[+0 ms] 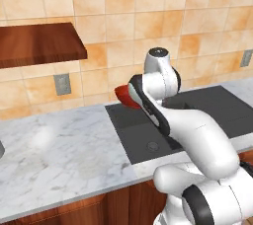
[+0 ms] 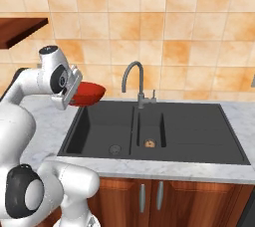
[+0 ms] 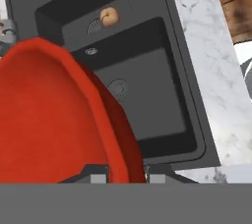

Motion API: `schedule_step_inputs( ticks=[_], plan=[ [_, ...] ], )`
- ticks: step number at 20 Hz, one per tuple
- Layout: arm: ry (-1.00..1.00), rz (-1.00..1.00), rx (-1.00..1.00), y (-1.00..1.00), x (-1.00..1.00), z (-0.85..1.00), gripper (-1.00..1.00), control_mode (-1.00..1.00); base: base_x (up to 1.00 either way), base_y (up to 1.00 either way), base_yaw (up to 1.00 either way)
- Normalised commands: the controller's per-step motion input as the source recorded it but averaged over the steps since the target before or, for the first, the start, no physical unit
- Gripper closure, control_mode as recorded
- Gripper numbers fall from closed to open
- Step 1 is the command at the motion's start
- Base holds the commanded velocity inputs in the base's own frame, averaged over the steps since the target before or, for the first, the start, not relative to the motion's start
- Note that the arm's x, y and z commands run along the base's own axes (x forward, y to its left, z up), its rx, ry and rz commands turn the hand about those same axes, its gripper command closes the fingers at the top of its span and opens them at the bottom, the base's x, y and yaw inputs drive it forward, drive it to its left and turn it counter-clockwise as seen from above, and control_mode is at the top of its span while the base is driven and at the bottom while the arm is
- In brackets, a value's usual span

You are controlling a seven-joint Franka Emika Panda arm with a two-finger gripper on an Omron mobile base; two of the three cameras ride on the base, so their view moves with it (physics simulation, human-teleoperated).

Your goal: Clear the mugs and bowl far away from the sink.

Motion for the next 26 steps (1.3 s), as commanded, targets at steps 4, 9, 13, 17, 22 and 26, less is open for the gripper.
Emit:
schedule_step_inputs(
  ticks=[4,9,13,17,22,26],
  plan=[
    [-0.39,0.05,0.07,-0.30,-0.86,0.84,1.00,-1.00,0.00,0.00,0.00],
    [-0.57,0.10,-0.01,-0.03,-0.83,0.71,1.00,-1.00,0.00,0.00,0.00],
    [-0.28,0.04,0.00,-0.01,-0.79,0.60,1.00,-1.00,0.00,0.00,0.00],
    [-0.01,0.00,0.01,-0.13,-0.78,0.66,1.00,-1.00,0.00,0.00,0.00],
    [0.00,0.00,0.06,-0.26,-0.68,0.53,1.00,-1.00,0.00,0.00,0.00],
    [0.04,0.00,0.07,-0.28,-0.54,0.15,1.00,-1.00,0.00,0.00,0.00]
  ],
)
